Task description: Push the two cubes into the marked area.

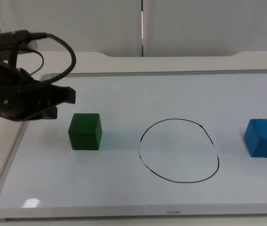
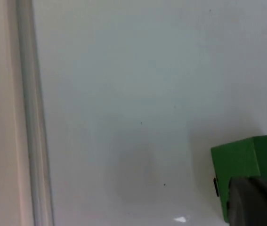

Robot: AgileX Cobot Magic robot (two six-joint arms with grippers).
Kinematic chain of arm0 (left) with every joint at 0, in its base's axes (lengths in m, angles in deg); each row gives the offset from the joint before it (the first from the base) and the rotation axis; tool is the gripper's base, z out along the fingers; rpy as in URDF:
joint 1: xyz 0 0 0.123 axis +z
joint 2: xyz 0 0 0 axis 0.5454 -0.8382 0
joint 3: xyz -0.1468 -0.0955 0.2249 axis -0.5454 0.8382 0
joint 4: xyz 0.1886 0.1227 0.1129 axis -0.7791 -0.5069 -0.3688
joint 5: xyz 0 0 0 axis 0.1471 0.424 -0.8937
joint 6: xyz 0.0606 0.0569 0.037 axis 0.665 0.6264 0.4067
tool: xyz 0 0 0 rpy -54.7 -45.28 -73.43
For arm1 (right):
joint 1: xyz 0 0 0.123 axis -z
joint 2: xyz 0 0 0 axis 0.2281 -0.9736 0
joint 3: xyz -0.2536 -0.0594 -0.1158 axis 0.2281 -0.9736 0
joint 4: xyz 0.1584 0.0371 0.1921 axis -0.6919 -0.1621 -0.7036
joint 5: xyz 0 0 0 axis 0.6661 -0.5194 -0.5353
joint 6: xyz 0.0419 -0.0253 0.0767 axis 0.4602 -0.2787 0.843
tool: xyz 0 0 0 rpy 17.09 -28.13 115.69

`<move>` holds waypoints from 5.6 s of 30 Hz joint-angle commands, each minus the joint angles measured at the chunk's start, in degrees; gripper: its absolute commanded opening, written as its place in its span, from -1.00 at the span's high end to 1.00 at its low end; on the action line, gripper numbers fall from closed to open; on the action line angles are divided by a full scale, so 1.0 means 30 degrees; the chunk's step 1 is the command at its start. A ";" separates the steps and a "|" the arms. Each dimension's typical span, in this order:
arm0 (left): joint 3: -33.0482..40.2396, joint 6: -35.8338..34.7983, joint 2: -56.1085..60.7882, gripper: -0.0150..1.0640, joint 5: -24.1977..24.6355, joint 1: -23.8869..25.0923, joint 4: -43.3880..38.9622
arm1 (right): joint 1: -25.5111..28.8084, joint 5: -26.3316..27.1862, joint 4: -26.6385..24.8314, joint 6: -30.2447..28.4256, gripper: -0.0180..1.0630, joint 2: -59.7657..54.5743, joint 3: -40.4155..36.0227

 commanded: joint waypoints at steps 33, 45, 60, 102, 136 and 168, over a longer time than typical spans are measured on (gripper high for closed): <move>-0.1728 0.0678 -0.3917 0.98 0.3178 -0.0214 0.0243 | -0.0033 0.0126 0.0025 0.0017 -0.98 0.0064 -0.0132; -0.2068 0.0678 -0.4176 0.98 0.4057 -0.0299 0.0243 | -0.0033 0.0126 0.0025 0.0017 -0.98 0.0064 -0.0132; -0.2097 0.0807 -0.4176 0.98 0.4307 -0.0595 0.0243 | -0.0033 0.0126 0.0025 0.0017 -0.98 0.0064 -0.0132; -0.3241 0.0710 -0.5174 0.98 0.3616 -0.1901 0.0243 | -0.0033 0.0126 0.0025 0.0017 -0.98 0.0064 -0.0132; -0.3447 0.0216 -0.5257 0.98 0.4668 -0.2930 0.0243 | -0.0033 0.0126 0.0025 0.0017 -0.98 0.0064 -0.0132; -0.3411 -0.0430 -0.5257 0.98 0.5538 -0.3687 0.0243 | -0.0033 0.0126 0.0025 0.0017 -0.98 0.0064 -0.0132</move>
